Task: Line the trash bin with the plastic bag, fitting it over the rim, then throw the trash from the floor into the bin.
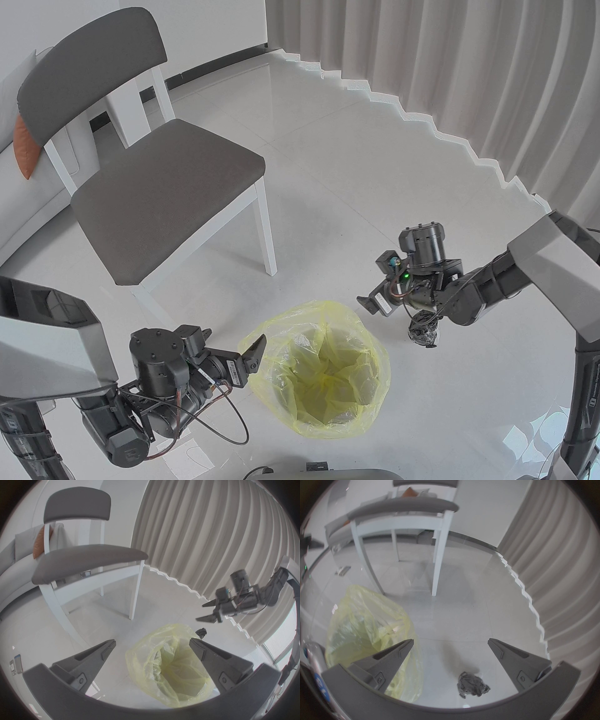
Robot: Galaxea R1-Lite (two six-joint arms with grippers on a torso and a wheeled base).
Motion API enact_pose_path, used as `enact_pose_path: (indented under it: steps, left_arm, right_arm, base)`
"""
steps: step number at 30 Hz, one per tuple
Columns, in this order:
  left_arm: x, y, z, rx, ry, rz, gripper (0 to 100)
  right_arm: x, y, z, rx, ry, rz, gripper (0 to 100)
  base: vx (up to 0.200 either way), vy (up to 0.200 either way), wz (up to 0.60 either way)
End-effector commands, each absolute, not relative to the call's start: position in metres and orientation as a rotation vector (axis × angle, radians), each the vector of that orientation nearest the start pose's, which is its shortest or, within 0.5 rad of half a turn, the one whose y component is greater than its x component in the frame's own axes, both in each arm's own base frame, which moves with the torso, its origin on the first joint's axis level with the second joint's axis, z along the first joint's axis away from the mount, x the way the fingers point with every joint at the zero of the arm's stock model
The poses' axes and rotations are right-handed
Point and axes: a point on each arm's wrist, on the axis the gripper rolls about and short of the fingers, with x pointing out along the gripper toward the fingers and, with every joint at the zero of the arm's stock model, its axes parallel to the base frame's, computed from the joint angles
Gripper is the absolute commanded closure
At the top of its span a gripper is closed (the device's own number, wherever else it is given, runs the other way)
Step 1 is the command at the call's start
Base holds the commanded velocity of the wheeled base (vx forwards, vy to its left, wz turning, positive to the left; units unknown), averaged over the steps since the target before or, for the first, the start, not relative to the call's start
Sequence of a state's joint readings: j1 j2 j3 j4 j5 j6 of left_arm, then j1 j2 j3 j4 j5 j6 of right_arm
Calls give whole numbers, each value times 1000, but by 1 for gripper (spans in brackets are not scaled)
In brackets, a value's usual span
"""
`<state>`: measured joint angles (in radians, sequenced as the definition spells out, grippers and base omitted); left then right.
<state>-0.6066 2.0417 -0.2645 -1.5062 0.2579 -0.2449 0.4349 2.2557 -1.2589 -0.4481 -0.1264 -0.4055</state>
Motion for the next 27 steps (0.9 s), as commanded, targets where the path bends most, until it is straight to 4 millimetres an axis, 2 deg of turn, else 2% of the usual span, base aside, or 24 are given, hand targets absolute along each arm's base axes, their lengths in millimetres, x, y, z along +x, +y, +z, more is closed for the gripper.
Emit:
enact_pose_path:
  steps: [1, 3, 4, 7, 13, 15, 17, 21, 27]
  left_arm:
    - [251, -152, 36, -104, 357, -320, 0]
    - [253, -152, 35, -100, 375, -327, 0]
    - [261, -151, 30, -97, 408, -335, 0]
    - [282, -152, 17, -98, 422, -313, 0]
    - [313, -152, -6, -74, 421, -296, 0]
    - [318, -154, -11, -73, 424, -298, 0]
    - [332, -151, -20, -63, 437, -275, 0]
    - [347, -152, -26, -46, 457, -264, 0]
    - [373, -162, -23, -17, 490, -259, 0]
  right_arm:
    - [382, 144, 104, -407, 461, 359, 0]
    - [380, 140, 105, -374, 469, 355, 0]
    - [374, 130, 106, -312, 490, 347, 0]
    - [362, 120, 104, -264, 526, 339, 0]
    - [343, 110, 103, -252, 558, 326, 0]
    - [342, 107, 105, -250, 558, 320, 0]
    - [339, 102, 108, -248, 554, 310, 0]
    - [334, 97, 109, -250, 557, 303, 0]
    - [330, 97, 105, -249, 571, 305, 0]
  base:
    - [0, 0, 0]
    - [0, 0, 0]
    - [0, 0, 0]
    - [0, 0, 0]
    - [0, 0, 0]
    - [0, 0, 0]
    - [0, 0, 0]
    - [0, 0, 0]
    - [0, 0, 0]
